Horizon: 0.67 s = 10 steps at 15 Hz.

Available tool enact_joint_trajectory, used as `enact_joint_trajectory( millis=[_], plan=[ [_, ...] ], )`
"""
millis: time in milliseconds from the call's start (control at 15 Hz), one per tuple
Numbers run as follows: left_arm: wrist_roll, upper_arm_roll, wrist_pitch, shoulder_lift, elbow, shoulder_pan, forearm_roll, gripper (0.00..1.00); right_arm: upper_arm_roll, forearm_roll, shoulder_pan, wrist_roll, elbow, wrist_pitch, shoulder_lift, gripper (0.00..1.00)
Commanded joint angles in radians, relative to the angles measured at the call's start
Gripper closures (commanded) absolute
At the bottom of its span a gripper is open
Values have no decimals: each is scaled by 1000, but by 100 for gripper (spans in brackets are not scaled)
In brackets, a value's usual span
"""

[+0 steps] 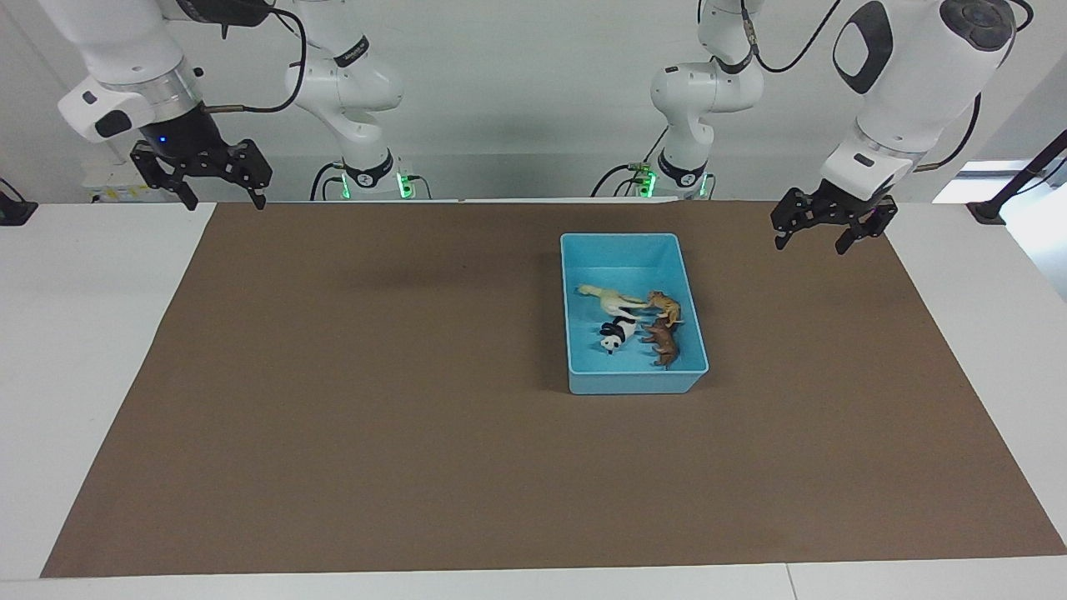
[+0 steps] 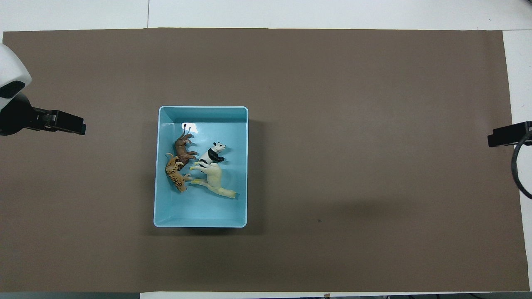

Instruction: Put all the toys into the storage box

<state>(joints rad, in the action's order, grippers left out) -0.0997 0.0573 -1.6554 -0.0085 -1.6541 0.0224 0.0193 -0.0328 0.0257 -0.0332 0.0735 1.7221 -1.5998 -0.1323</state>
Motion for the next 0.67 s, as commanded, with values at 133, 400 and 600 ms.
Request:
enact_joint_trajectory(
  millis=[133,400,600],
  plan=[
    [-12,-10,16,-5,13,16,-16,0,16,11,-34,15,82,-108,-14,0],
    [-11,-7,16,-5,13,16,-16,0,16,2,-39,9,74,-100,-13,0],
    [-9,-7,16,-5,11,17,-16,0,16,2,-43,8,73,-101,-13,0]
  ],
)
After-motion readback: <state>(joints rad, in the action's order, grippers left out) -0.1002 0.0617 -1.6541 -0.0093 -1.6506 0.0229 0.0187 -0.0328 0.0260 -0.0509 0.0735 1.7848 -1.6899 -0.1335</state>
